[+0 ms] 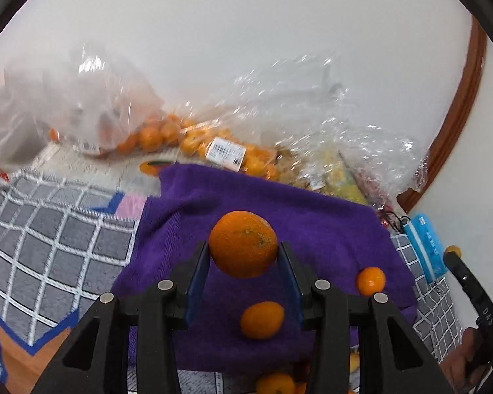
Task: Organize fruits
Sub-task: 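Lift both held fruits and carry them over the purple towel, then open the right tool to release the yellow fruit while the left tool releases its orange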
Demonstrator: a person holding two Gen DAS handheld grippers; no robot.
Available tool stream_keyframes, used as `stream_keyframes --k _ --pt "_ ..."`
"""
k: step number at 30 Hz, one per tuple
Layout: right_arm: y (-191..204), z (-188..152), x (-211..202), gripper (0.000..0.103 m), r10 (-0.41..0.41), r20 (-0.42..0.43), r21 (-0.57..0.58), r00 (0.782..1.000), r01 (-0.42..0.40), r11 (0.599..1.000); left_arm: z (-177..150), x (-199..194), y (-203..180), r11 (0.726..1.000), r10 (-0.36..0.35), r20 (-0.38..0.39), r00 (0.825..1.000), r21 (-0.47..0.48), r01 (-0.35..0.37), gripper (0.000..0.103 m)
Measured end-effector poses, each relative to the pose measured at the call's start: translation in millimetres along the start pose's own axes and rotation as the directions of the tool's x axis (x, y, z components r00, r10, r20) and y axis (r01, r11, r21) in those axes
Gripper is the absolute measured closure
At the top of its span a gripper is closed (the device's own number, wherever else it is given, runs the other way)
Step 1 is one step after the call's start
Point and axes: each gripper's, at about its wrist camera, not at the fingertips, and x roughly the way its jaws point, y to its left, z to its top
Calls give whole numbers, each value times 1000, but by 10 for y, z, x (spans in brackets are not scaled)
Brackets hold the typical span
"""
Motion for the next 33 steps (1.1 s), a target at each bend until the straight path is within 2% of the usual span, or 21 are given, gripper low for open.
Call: stream_keyframes --k 4,10,19,25,33 --pt "-23 -57 123 74 -3 -43 0 999 3 1000 -89 97 93 1000 1 -28 1000 -22 -1 63" --pt "150 -182 299 74 0 -106 -61 994 -7 998 -132 106 99 1000 -15 -15 1000 -24 15 63" --pt "242 -357 512 74 -4 -194 -100 981 -16 995 -154 209 118 1000 11 -33 999 -24 -12 63" --pt "263 -383 582 74 -25 -212 -112 977 2 994 -184 254 84 998 56 -26 998 -8 -56 63" --pt "287 -410 640 74 -35 -233 -124 972 6 992 -203 270 60 998 69 -30 997 8 -68 62"
